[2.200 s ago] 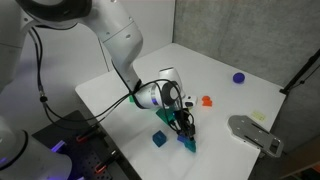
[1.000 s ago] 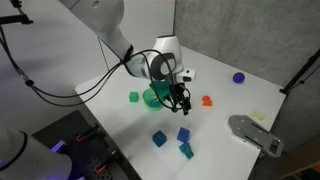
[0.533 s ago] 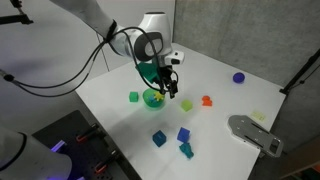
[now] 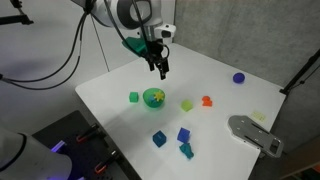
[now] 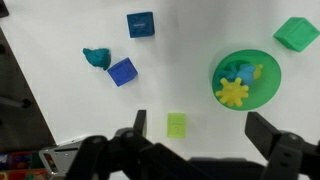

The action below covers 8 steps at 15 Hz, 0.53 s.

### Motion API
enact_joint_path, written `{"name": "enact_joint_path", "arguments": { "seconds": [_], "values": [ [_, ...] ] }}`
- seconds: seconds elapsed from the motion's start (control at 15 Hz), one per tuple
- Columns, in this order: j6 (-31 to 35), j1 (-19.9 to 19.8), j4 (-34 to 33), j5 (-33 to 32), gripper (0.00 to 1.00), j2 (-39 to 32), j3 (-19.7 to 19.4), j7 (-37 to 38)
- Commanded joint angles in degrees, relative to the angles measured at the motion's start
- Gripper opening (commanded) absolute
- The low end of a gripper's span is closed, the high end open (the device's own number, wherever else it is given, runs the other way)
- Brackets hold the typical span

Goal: Move the green toy animal from the bowl to the table

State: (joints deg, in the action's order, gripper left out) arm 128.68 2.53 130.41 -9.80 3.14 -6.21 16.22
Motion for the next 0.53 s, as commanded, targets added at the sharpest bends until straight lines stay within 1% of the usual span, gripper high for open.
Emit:
{"name": "enact_joint_path", "arguments": {
  "seconds": [0.0,0.13,0.27,0.47],
  "values": [
    [-10.2,-1.9,-3.5,5.2,1.0,4.8,1.6,-6.3],
    [-16.1,-2.2,-5.9,9.2,1.0,6.8,1.2,-10.6],
    [-22.2,-2.9,-8.7,11.8,1.0,8.2,0.8,-13.6],
    [-27.9,-4.3,-12.5,12.0,1.0,10.0,0.6,-15.0]
  ]
}}
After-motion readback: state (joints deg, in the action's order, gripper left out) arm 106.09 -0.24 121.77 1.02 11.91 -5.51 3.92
